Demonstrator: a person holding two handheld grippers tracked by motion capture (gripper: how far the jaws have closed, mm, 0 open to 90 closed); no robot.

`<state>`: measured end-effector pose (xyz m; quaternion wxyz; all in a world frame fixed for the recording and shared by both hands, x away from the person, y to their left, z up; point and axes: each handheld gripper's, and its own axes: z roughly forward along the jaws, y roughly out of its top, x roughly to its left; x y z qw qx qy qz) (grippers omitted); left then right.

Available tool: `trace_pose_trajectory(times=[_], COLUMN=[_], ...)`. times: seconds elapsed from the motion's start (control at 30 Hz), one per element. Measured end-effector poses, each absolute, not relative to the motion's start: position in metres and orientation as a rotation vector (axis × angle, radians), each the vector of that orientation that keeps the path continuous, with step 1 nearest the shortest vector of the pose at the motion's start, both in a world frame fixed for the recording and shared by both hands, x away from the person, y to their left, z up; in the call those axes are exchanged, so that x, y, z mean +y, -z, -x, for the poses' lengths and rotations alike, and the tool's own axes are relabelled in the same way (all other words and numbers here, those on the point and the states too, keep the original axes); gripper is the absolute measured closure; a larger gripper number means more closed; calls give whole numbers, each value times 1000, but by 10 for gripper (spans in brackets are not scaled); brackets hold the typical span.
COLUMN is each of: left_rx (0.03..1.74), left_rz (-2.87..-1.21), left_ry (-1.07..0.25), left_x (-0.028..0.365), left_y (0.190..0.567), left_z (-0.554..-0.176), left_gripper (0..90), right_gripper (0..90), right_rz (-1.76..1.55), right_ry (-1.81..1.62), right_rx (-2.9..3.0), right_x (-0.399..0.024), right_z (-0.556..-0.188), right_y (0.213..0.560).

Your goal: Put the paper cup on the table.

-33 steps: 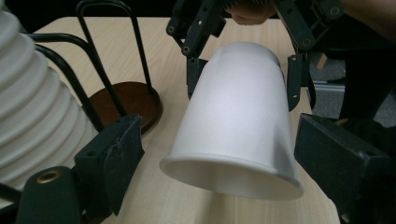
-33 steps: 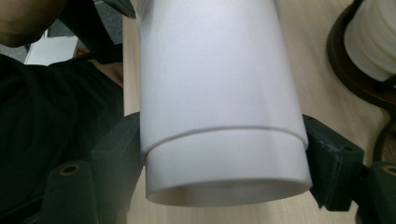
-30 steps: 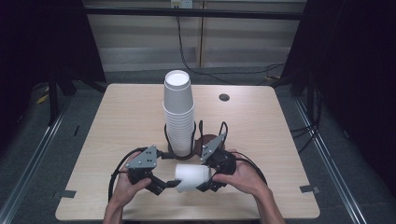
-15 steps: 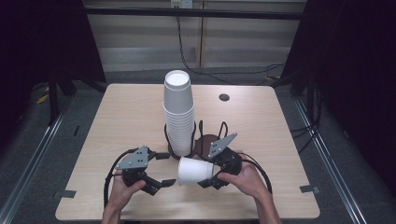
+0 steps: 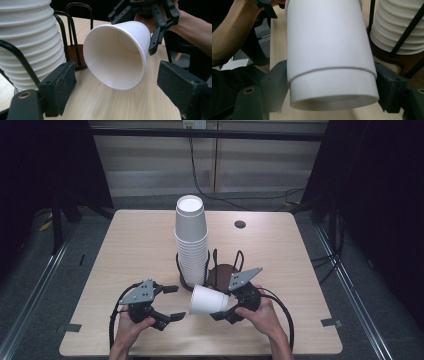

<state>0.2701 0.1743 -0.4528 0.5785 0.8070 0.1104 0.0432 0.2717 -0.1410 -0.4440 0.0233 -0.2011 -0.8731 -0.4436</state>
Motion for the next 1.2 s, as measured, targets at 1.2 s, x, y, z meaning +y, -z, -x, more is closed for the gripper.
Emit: trace_pose_trajectory(times=[1.2], left_rx=[249], left_rz=[-1784], left_ry=[-66], left_x=[162], left_y=[459], left_z=[-269], left_gripper=[154], right_gripper=[232], right_rz=[531], right_ry=[1685], right_rx=[-2545], right_x=[-142], right_z=[-262], right_y=[463])
